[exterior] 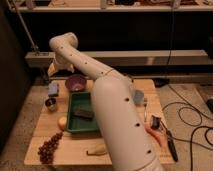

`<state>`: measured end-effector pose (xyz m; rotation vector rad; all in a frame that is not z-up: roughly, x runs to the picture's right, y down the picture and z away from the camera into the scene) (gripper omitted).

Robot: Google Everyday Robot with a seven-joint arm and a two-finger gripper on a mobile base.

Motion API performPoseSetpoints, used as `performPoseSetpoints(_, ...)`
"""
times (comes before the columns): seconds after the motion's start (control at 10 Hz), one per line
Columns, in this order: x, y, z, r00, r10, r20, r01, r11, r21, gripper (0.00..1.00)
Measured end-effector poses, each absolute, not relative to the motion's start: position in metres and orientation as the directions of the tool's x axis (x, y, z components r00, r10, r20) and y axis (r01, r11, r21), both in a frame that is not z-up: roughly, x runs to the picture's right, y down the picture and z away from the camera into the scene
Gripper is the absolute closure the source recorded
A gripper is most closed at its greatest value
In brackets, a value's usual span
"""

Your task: Place sponge in paper cup

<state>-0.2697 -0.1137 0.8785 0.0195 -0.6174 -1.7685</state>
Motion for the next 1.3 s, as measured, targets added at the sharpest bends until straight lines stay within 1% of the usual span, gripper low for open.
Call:
performPoseSetpoints(0.2,-0.285,-0.109,0.891,-0.161,-0.920,0.358,0.939,-0.031,0.343,0.20)
performPoseSetpoints(0.3,-0.294,-0.106,0.895,-0.130,-0.921,0.368,0.943,-0.001,0.332,0.20)
performPoseSetpoints(0.6,-0.330,-0.092,0.904,-0.138,-0.928,0.347,0.940,-0.012,0.342,0.20)
performPoseSetpoints(0.9,-0.330,-0.080,0.908,-0.137,-0.938,0.319,0.945,-0.027,0.325,0.20)
performPoseSetpoints(1.3,-0.333,-0.079,0.907,-0.140,-0.938,0.318,0.944,-0.030,0.328,0.20)
